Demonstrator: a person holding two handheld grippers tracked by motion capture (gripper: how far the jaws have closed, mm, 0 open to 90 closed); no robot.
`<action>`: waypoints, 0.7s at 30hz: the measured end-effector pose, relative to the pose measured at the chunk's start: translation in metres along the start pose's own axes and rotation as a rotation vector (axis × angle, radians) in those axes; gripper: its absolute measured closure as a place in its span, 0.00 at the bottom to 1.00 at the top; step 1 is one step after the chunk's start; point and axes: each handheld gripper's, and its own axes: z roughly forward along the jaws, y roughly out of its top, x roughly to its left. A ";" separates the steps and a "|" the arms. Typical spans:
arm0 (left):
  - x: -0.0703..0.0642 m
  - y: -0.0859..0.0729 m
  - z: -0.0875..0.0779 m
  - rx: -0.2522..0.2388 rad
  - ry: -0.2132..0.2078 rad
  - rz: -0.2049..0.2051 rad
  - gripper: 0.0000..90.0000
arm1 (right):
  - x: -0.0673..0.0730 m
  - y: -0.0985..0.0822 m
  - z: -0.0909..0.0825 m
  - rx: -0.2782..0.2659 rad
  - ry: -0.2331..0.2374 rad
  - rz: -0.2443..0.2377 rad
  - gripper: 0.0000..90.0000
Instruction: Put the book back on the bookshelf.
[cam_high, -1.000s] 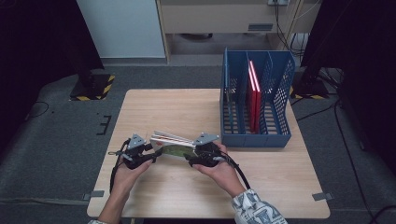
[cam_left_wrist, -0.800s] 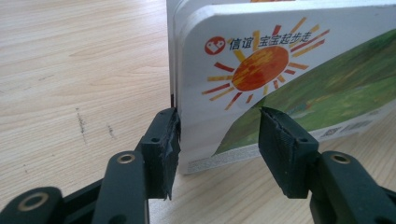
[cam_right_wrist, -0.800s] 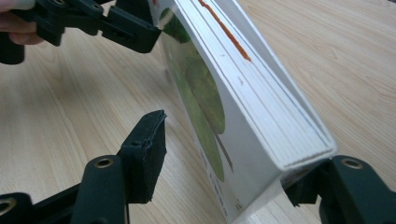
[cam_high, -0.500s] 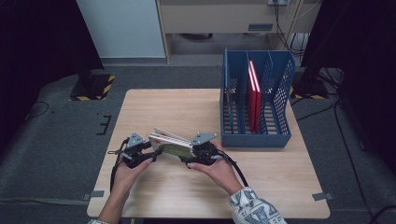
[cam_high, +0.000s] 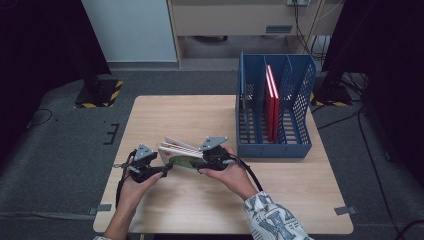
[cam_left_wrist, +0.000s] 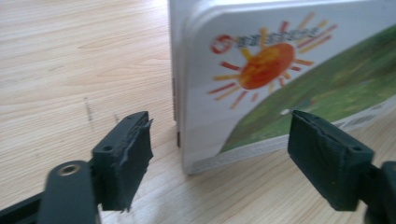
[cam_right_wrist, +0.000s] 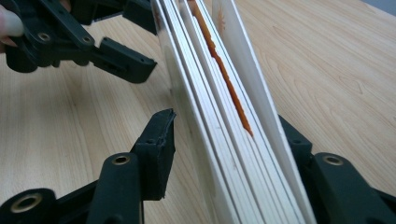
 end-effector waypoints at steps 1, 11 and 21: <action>0.000 0.000 -0.001 -0.004 0.006 -0.004 0.20 | -0.001 0.000 0.001 0.000 0.001 -0.002 0.54; 0.009 -0.003 -0.003 0.004 0.032 -0.013 0.08 | -0.005 0.000 0.007 0.022 0.028 0.003 0.62; 0.013 -0.004 -0.003 0.015 0.037 -0.014 0.08 | -0.006 -0.002 0.012 0.034 0.056 0.004 0.71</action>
